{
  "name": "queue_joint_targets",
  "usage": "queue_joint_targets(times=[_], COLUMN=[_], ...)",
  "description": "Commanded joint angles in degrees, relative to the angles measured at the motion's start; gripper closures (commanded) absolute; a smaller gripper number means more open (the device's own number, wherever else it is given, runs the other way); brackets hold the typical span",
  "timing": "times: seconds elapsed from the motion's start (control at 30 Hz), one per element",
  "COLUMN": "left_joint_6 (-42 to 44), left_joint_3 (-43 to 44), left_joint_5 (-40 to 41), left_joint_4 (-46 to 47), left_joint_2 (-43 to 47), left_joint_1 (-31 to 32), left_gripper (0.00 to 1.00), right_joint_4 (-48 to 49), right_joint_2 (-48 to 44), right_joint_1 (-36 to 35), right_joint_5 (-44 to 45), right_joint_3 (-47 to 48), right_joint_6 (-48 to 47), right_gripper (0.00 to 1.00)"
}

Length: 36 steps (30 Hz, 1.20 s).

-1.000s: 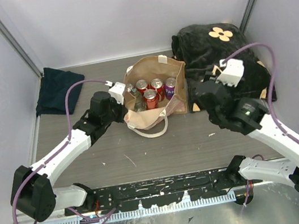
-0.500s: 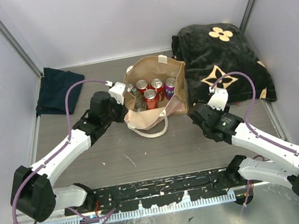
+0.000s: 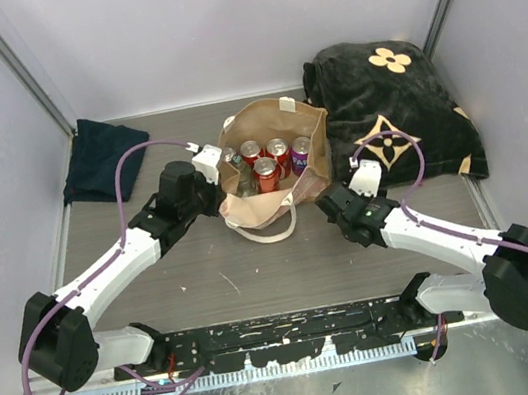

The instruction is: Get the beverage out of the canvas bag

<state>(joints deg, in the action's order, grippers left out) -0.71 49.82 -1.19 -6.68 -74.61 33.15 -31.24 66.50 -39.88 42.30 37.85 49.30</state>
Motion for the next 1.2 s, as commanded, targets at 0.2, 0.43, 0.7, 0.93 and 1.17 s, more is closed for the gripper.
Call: queue_joint_targets(times=[0.2, 0.43, 0.7, 0.93, 1.17], left_joint_6=[0.71, 0.96, 0.71, 0.75, 0.80], left_joint_3=[-1.84, -1.83, -1.97, -1.66, -1.41], left_joint_5=[1.08, 1.08, 0.63, 0.44, 0.13], left_joint_4=[-3.51, -3.16, -2.72, -2.72, -2.66], left_joint_2=[-0.54, -0.71, -0.93, -1.14, -1.71], left_joint_1=[-0.27, -0.30, -0.30, -0.30, -0.33], left_gripper=[0.88, 0.89, 0.89, 0.89, 0.91], right_joint_4=[-3.58, -0.81, 9.82, 11.89, 10.34], right_joint_2=[-1.13, -1.55, 5.51, 18.90, 26.59], right_joint_1=[0.12, -0.42, -0.91, -0.90, 0.68], right_joint_5=[5.73, 8.75, 3.05, -7.81, -12.69], right_joint_3=[7.64, 21.28, 39.13, 46.55, 45.28], right_joint_6=[1.68, -9.40, -24.76, -26.41, -20.57], right_gripper=[0.00, 0.05, 0.42, 0.60, 0.57])
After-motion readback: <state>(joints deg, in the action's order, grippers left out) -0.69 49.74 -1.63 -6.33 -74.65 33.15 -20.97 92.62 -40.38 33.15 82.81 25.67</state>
